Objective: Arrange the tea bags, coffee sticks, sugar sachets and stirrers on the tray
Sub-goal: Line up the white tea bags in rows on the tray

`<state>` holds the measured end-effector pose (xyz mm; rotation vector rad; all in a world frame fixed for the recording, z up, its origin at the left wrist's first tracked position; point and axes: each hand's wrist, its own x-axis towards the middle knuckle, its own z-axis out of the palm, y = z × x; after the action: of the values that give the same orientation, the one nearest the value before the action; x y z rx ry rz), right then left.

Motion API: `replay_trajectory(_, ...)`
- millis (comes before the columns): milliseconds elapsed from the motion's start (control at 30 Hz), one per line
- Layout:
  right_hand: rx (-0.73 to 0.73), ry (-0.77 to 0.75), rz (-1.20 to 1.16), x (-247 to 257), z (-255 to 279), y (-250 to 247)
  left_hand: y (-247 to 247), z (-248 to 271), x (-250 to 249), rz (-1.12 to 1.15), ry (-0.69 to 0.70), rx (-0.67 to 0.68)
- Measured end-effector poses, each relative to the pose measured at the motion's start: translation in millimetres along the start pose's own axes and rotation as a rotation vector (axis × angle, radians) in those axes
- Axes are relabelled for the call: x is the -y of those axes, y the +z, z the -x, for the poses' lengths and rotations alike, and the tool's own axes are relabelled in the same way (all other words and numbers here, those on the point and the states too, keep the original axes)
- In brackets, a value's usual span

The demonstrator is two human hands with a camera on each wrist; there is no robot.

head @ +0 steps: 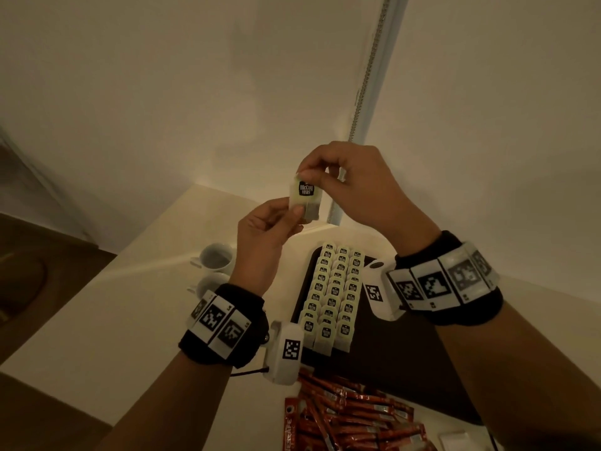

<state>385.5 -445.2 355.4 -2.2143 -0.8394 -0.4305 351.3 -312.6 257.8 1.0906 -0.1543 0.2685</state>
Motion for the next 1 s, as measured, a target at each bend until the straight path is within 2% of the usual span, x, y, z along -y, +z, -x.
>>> replay_trajectory(100, -0.041, 0.04, -0.058, 0, -2, 1, 1, 0, 0, 0.089, -0.024, -0.061)
replay_trajectory(167, -0.032, 0.06, -0.085, 0, -2, 2, 2, 1, -1, 0.125, -0.046, -0.035)
replay_trajectory(300, -0.014, 0.077, -0.088, 5, -2, 0, 3, 3, -3, 0.041, -0.077, 0.025)
replay_trajectory(400, 0.015, 0.076, -0.008, 10, -5, -3, 6, 2, -2, 0.067, -0.153, 0.071)
replay_trajectory(533, 0.137, 0.115, 0.131, 16, -13, -5, 12, 4, -4, 0.258, -0.239, 0.072)
replay_trajectory(667, 0.19, 0.194, 0.202, 18, -21, -7, 16, 8, -2, 0.427, -0.368, 0.064)
replay_trajectory(1000, 0.2, 0.264, 0.163, 13, -17, -10, 11, 8, 7, 0.439, -0.354, 0.076)
